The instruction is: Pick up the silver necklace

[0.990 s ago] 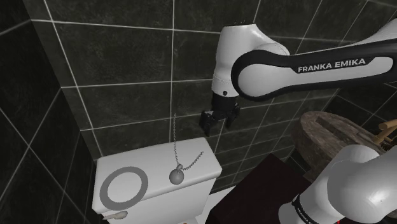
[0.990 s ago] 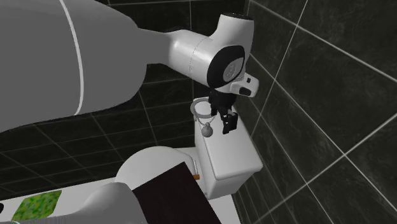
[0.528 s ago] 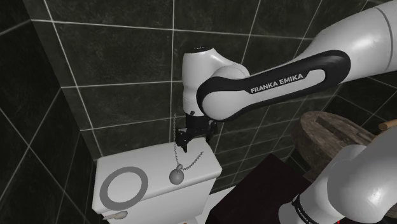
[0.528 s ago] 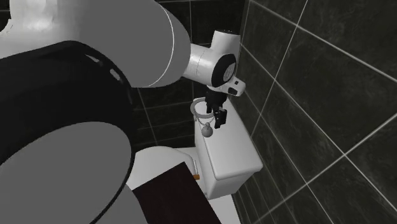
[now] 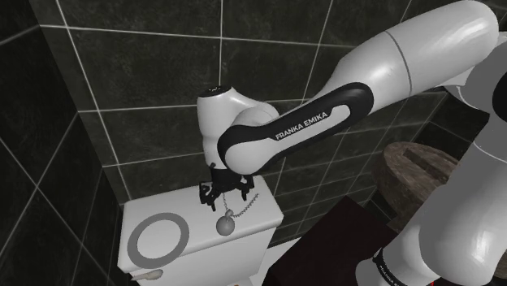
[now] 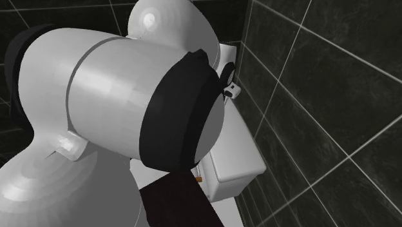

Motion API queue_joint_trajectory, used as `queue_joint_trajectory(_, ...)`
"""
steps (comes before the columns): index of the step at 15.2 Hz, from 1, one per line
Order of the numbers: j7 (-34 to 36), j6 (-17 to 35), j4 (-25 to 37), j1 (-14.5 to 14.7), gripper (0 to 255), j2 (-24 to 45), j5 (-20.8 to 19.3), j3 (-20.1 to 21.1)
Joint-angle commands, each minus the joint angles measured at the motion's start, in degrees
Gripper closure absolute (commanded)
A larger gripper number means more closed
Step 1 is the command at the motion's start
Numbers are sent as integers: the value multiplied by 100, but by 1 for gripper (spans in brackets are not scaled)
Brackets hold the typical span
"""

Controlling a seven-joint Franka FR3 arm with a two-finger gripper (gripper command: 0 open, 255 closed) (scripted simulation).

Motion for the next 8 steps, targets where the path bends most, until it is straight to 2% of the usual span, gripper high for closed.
queue_joint_trajectory(1, 54, 111, -50, 20, 0, 134, -57, -8)
queue_joint_trajectory(5, 146, 428, -152, 54, 0, 380, -201, -45)
queue_joint_trajectory(7, 146, 428, -152, 55, 0, 379, -201, -47)
queue_joint_trajectory(8, 138, 431, -161, 51, 255, 372, -198, -48)
